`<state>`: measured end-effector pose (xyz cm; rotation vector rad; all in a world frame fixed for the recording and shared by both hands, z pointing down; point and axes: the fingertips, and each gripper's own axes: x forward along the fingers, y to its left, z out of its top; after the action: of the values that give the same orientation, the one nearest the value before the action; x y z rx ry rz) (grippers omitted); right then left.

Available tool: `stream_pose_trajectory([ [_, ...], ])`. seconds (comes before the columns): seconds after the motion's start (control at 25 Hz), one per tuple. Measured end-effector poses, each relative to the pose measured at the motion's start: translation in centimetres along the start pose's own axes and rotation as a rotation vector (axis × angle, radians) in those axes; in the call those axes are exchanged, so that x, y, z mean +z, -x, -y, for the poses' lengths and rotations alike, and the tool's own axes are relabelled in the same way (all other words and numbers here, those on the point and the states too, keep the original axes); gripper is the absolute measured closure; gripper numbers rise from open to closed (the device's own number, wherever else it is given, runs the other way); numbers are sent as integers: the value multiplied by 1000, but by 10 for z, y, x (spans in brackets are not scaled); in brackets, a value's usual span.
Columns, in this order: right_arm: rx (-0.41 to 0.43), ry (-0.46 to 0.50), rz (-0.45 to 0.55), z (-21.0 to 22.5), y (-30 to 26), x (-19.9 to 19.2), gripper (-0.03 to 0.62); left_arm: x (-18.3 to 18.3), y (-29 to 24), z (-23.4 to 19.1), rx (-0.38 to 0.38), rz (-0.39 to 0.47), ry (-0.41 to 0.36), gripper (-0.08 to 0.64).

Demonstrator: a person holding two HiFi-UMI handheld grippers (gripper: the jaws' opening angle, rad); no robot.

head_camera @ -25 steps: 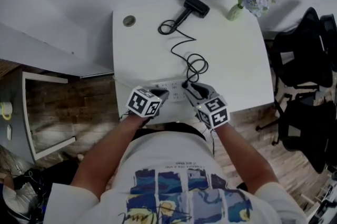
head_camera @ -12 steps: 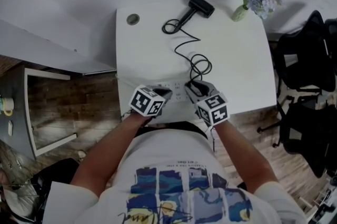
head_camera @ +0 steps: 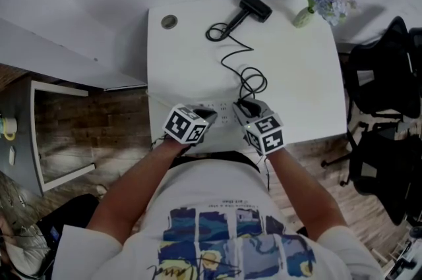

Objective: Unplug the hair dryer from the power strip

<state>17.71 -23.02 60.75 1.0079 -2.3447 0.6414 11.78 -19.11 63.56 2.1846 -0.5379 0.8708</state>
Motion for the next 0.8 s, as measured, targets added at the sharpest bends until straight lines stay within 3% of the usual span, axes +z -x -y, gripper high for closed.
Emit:
stream_pose_trajectory([
  [0.32,-16,55,15,0,-1,4,532,0,-1,0,-11,-8,5,560],
  [0.8,-17,56,4,-7,8,5,541,0,0,2,-15,-9,-8,560],
])
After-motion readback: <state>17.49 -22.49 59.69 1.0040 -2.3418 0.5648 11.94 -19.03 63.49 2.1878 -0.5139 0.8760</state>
